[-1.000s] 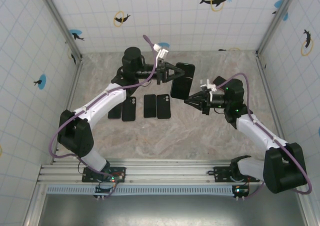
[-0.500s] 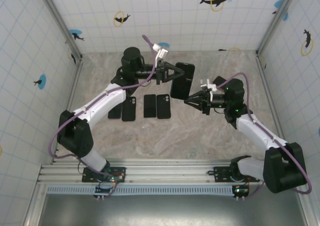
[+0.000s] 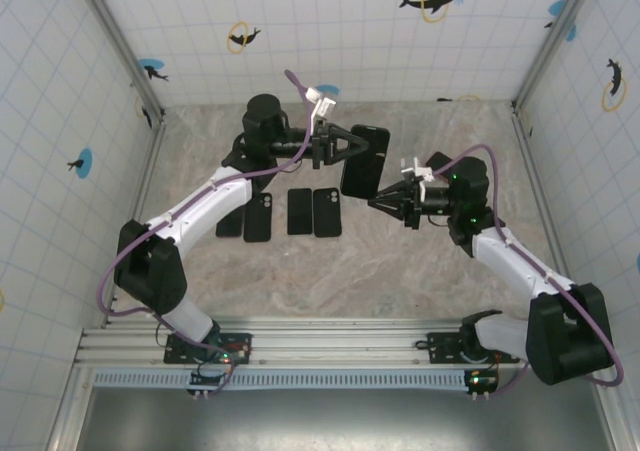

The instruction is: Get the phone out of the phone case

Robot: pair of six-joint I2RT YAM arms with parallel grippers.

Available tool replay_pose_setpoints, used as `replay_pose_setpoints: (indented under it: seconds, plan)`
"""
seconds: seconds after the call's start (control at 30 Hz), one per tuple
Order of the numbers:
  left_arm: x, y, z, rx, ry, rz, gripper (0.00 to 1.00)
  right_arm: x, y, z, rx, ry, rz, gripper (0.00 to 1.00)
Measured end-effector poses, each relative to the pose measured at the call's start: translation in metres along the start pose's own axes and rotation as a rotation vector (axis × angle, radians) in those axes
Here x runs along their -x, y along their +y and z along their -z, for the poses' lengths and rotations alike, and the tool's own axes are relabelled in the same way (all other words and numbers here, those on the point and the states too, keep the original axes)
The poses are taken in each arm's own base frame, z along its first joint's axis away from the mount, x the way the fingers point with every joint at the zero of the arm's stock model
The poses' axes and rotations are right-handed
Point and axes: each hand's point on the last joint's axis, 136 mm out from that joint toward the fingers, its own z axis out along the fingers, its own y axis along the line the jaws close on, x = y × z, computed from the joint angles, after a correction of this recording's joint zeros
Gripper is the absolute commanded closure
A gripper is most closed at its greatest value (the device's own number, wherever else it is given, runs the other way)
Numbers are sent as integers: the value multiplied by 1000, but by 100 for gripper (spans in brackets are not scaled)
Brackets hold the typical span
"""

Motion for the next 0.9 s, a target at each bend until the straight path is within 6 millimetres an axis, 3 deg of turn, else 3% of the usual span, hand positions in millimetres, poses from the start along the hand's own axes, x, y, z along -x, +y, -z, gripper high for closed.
replay_pose_setpoints:
  seconds: [0.33,0.8,0.9]
  plan:
    - [1,-2,0,-10,-6,13,100,1,-4,-2,-18,6,7,97]
    - [4,-1,1,-3,-21,3,100,-2,-18,-3,-113,76,111,99]
    - [2,-6,-1,-22,-10,30,100,-2,-29,-1,-175,93,128,100]
